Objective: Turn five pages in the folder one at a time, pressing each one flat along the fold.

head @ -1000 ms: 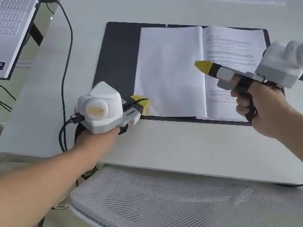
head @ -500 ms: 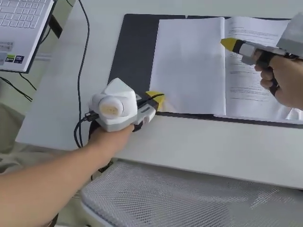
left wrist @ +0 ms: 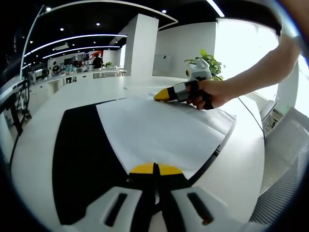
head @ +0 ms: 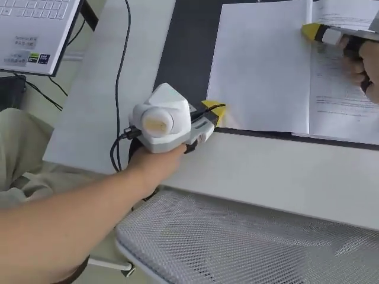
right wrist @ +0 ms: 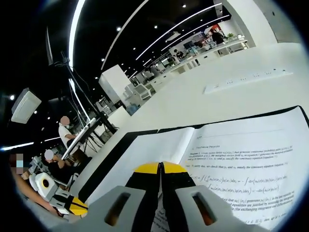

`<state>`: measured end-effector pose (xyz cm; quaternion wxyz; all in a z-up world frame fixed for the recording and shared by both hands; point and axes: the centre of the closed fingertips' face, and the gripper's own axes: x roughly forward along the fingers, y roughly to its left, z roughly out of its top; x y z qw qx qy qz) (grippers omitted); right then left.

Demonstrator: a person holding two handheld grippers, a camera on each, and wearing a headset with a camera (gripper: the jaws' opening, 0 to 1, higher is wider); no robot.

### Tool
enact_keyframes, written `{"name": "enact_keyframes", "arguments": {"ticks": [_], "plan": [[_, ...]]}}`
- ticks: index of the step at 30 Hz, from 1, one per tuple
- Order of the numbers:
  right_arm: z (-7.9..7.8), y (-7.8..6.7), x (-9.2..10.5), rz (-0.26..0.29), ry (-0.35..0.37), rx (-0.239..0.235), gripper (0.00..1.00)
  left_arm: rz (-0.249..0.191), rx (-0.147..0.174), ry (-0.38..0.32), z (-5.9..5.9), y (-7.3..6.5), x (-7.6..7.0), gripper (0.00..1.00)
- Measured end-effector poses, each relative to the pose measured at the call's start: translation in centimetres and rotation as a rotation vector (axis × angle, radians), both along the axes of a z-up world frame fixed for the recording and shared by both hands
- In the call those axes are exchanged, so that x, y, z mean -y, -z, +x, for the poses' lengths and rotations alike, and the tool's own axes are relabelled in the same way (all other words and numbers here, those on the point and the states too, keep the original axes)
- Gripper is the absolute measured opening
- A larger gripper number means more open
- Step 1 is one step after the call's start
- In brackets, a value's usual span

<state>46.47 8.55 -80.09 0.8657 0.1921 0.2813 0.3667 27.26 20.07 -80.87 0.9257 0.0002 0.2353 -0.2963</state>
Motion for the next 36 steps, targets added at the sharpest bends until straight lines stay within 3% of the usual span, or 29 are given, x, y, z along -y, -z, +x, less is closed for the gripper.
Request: {"name": "enact_keyframes", "arguments": {"ticks": [4,17,22,27,36], "plan": [[1.8,0.5,-0.4,-0.049,-0.019,0.008,0.00,-0.003,0.001,-0.006,0.0,0.0,-0.1,0.00],[6.0,0.8,-0.7,-0.069,0.013,0.042,0.00,-0.004,0.003,-0.008,0.2,0.2,-0.3,0.00],[6.7,0.9,-0.7,-0.079,0.007,0.036,0.00,0.004,0.003,-0.008,0.3,0.6,-0.6,0.00],[6.5,0.9,-0.7,-0.091,-0.002,0.033,0.00,0.005,0.005,-0.005,0.3,0.5,-0.6,0.00],[2.9,0.8,-0.6,-0.092,-0.072,0.034,0.00,0.001,0.009,-0.005,0.1,0.0,-0.2,0.00]]}}
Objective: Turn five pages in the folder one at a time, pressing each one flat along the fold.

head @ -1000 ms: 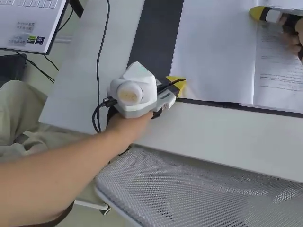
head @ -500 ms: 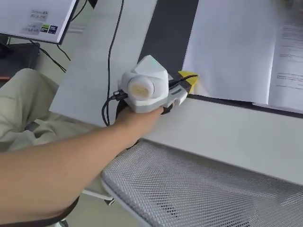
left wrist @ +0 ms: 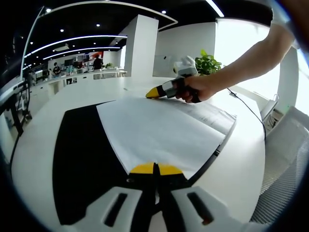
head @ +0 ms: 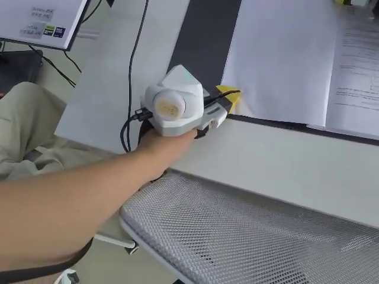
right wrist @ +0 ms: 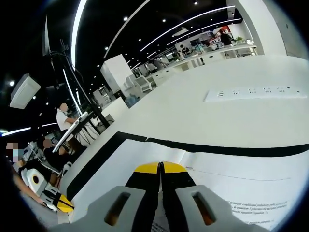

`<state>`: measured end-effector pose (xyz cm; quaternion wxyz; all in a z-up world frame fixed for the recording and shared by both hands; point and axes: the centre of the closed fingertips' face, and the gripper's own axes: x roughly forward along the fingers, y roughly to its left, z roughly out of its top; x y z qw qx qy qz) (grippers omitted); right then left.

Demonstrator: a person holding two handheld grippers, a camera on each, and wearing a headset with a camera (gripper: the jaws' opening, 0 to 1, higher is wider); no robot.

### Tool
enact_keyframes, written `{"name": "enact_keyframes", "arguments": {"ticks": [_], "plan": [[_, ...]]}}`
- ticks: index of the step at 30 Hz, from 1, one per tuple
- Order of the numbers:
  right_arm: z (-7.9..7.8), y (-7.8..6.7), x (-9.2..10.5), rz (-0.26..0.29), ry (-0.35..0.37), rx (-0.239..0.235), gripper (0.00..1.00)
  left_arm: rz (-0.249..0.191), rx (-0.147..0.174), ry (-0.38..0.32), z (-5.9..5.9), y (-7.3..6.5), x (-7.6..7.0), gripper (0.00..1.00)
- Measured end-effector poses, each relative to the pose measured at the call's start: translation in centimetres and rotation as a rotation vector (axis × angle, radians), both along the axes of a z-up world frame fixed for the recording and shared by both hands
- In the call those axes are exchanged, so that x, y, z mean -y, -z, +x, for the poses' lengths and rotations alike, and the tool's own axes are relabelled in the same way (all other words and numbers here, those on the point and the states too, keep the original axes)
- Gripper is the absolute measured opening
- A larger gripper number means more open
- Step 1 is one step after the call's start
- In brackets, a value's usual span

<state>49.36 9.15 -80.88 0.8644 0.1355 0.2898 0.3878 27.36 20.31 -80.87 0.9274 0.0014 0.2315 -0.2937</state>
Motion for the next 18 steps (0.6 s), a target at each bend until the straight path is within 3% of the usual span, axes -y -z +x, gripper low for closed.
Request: {"name": "enact_keyframes", "arguments": {"ticks": [8,15,18], "plan": [[-3.8,0.0,-0.2,0.012,-0.086,-0.010,0.00,0.000,0.002,0.001,-0.1,-0.1,0.1,0.00],[-6.2,-0.4,0.3,0.032,-0.094,-0.014,0.00,0.002,0.004,0.002,-0.1,-0.1,0.2,0.00],[-8.0,-0.3,0.2,0.027,-0.118,-0.017,0.00,0.006,0.006,0.003,-0.1,-0.1,0.2,0.00]]}}
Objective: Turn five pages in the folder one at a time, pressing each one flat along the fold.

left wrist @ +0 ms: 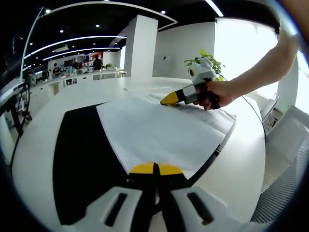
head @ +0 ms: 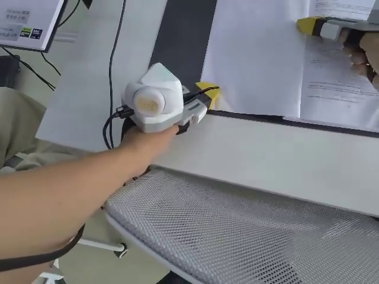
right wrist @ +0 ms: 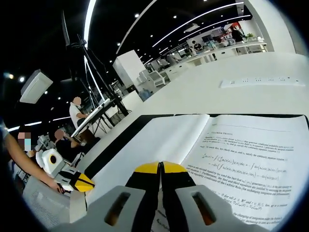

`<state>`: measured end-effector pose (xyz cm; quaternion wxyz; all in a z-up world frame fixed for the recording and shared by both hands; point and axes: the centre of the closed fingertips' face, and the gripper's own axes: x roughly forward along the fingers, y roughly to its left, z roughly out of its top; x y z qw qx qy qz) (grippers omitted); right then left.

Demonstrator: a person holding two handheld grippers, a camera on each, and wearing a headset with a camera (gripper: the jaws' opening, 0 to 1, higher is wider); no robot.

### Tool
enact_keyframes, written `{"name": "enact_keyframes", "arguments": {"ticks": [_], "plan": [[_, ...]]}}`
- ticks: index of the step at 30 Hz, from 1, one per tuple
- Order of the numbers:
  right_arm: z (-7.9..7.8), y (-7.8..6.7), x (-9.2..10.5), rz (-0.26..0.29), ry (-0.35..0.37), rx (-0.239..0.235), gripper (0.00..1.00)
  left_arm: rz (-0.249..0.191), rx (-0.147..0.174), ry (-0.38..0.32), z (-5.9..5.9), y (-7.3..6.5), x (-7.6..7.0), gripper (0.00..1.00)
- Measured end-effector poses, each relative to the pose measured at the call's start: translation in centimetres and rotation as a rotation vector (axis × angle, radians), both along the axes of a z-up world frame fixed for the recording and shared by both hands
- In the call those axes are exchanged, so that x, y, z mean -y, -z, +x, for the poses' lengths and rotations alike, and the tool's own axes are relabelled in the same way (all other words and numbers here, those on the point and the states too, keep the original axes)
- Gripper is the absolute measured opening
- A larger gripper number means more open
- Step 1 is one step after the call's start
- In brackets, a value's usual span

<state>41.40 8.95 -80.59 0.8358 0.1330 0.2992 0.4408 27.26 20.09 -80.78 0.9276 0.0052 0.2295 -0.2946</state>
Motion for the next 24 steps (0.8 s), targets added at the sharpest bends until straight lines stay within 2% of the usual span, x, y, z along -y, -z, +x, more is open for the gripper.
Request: {"name": "enact_keyframes", "arguments": {"ticks": [3,7,9,11,13,17,20,24], "plan": [[-1.4,-0.1,0.1,0.006,-0.013,0.008,0.00,0.000,0.001,0.001,0.0,0.0,0.0,0.00],[-3.1,-0.3,0.2,0.024,-0.028,-0.007,0.00,0.005,0.001,0.003,0.0,0.0,0.0,0.00],[-4.1,-0.1,0.1,0.002,-0.056,-0.002,0.00,0.008,0.002,0.004,0.0,0.0,0.0,0.00],[-5.0,-0.1,0.1,0.008,-0.065,-0.016,0.00,0.010,0.003,0.005,0.0,0.0,0.0,0.00],[-5.8,-0.2,0.1,0.002,-0.083,-0.010,0.00,0.010,0.005,0.005,0.0,0.0,0.0,0.00],[-6.1,-0.2,0.4,0.016,-0.080,-0.022,0.00,0.013,0.007,0.007,-0.1,0.0,0.1,0.00],[-7.9,-0.3,0.1,0.018,-0.102,-0.035,0.00,0.014,0.007,0.008,-0.2,-0.1,0.1,0.00],[-9.4,-0.3,0.0,0.015,-0.124,-0.039,0.00,0.013,0.009,0.009,-0.2,-0.2,0.1,0.00]]}}
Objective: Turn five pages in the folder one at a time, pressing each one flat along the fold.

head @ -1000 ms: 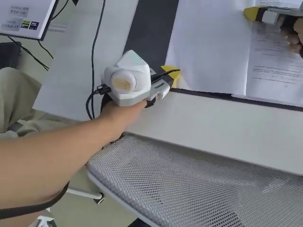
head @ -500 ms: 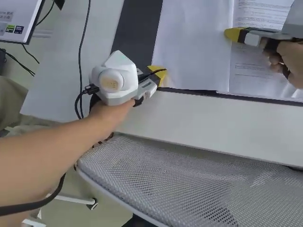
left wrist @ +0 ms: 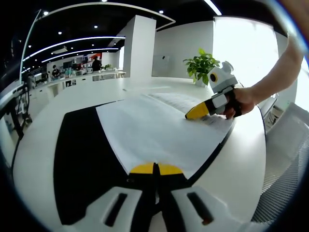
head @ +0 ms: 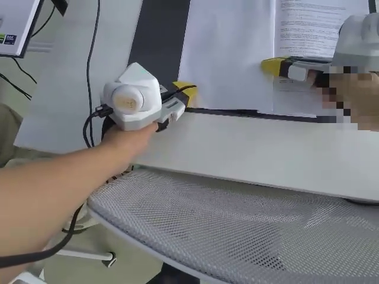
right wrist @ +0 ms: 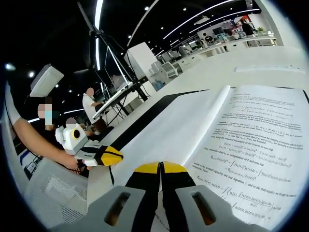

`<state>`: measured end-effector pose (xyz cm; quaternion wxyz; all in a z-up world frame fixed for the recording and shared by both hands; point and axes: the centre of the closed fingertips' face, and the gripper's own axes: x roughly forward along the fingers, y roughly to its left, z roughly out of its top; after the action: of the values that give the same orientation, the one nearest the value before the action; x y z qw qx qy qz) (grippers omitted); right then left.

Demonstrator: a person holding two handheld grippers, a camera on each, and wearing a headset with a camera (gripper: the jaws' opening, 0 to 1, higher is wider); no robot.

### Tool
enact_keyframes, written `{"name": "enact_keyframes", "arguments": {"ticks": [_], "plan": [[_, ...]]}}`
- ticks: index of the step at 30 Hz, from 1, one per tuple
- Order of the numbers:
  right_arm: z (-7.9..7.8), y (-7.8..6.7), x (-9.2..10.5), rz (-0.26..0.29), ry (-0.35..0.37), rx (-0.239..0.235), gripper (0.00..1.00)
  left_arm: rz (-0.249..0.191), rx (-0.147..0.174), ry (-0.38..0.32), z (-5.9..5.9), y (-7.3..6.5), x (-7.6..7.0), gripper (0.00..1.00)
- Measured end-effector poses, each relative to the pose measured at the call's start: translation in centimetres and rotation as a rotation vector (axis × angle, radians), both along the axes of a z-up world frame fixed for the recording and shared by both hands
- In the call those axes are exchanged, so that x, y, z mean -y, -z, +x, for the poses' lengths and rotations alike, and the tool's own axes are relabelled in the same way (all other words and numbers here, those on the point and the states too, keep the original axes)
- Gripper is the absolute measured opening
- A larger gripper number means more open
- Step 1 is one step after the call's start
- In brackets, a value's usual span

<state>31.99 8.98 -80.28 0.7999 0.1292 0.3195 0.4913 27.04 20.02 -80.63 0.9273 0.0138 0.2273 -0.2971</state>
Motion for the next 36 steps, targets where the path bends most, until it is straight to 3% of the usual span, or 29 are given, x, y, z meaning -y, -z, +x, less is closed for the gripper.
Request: {"name": "enact_keyframes", "arguments": {"ticks": [23,28,33,36], "plan": [[-7.0,-0.4,-0.2,0.017,-0.073,-0.056,0.00,0.003,0.004,0.004,0.0,0.1,-0.1,0.00],[-7.8,-0.3,0.2,0.031,-0.082,-0.091,0.00,0.004,0.002,0.003,0.1,0.1,-0.1,0.00],[-9.9,-0.7,0.2,0.041,-0.124,-0.144,0.00,0.006,0.000,0.004,0.1,0.2,-0.2,0.00],[-10.7,-2.0,0.5,0.096,-0.109,-0.176,0.00,0.005,-0.003,0.004,0.1,0.2,-0.2,0.00]]}}
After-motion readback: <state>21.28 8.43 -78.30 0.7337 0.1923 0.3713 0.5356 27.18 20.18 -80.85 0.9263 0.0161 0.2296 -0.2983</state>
